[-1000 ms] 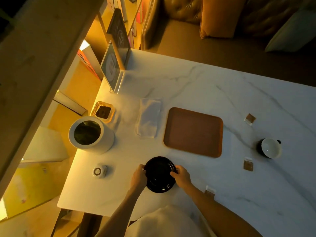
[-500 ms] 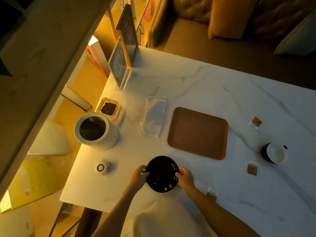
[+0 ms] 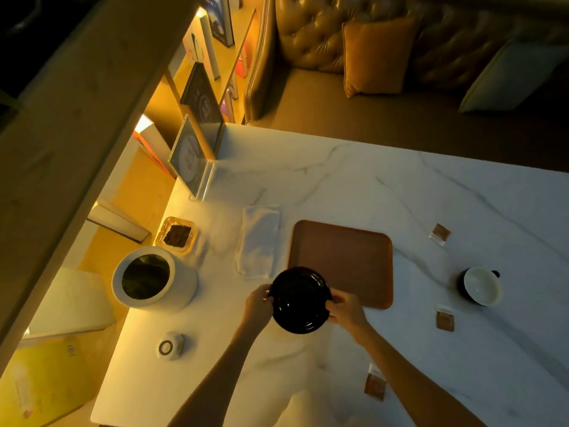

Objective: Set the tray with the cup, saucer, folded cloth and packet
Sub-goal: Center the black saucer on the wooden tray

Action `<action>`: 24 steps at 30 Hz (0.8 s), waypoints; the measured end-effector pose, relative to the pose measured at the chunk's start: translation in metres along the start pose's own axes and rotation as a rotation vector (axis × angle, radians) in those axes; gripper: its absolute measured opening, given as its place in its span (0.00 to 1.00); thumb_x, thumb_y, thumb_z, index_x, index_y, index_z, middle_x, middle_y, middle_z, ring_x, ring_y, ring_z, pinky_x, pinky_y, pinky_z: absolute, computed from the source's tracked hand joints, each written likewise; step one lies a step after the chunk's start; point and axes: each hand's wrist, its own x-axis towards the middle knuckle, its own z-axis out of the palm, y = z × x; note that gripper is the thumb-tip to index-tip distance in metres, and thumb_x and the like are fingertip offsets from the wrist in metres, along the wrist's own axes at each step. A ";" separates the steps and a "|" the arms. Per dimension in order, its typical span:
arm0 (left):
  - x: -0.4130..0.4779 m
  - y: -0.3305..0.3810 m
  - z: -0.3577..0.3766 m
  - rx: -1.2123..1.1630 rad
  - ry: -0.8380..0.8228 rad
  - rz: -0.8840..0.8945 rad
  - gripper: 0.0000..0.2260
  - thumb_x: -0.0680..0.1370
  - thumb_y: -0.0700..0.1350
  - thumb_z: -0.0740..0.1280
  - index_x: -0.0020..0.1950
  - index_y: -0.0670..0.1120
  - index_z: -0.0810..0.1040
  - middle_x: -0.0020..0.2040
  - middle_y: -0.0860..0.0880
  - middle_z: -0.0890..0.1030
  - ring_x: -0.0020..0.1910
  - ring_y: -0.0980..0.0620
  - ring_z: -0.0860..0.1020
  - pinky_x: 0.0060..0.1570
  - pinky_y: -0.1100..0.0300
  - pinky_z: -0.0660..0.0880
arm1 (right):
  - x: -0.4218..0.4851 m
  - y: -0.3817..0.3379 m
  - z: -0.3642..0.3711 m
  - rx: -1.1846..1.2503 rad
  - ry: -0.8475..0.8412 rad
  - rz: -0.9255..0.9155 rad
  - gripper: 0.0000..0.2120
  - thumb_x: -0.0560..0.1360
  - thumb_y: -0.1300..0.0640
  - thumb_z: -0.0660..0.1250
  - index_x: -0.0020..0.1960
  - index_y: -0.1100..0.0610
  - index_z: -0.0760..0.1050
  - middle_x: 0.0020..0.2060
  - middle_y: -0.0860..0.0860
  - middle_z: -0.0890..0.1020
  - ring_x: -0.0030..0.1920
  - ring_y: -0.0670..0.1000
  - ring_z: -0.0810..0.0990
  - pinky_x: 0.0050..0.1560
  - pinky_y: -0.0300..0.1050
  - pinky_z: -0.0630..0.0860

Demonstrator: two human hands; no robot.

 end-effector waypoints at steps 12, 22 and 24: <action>0.077 0.077 0.047 0.171 0.034 0.052 0.17 0.79 0.35 0.59 0.67 0.45 0.74 0.62 0.45 0.79 0.61 0.46 0.76 0.59 0.56 0.72 | 0.080 -0.031 -0.063 -0.025 0.062 0.040 0.07 0.75 0.67 0.65 0.50 0.62 0.81 0.43 0.64 0.83 0.47 0.60 0.82 0.51 0.56 0.81; 0.097 0.072 0.053 0.179 0.086 -0.008 0.18 0.79 0.34 0.59 0.67 0.45 0.75 0.44 0.48 0.81 0.38 0.53 0.77 0.39 0.62 0.76 | 0.117 -0.025 -0.066 0.031 -0.031 0.043 0.08 0.76 0.66 0.64 0.53 0.65 0.79 0.45 0.62 0.83 0.47 0.58 0.82 0.52 0.54 0.81; 0.098 0.073 0.054 0.177 0.083 -0.034 0.18 0.79 0.35 0.59 0.68 0.45 0.74 0.48 0.45 0.82 0.42 0.49 0.80 0.43 0.58 0.79 | 0.121 -0.021 -0.067 0.026 -0.038 0.047 0.08 0.76 0.66 0.64 0.54 0.65 0.78 0.44 0.62 0.82 0.48 0.60 0.82 0.54 0.57 0.80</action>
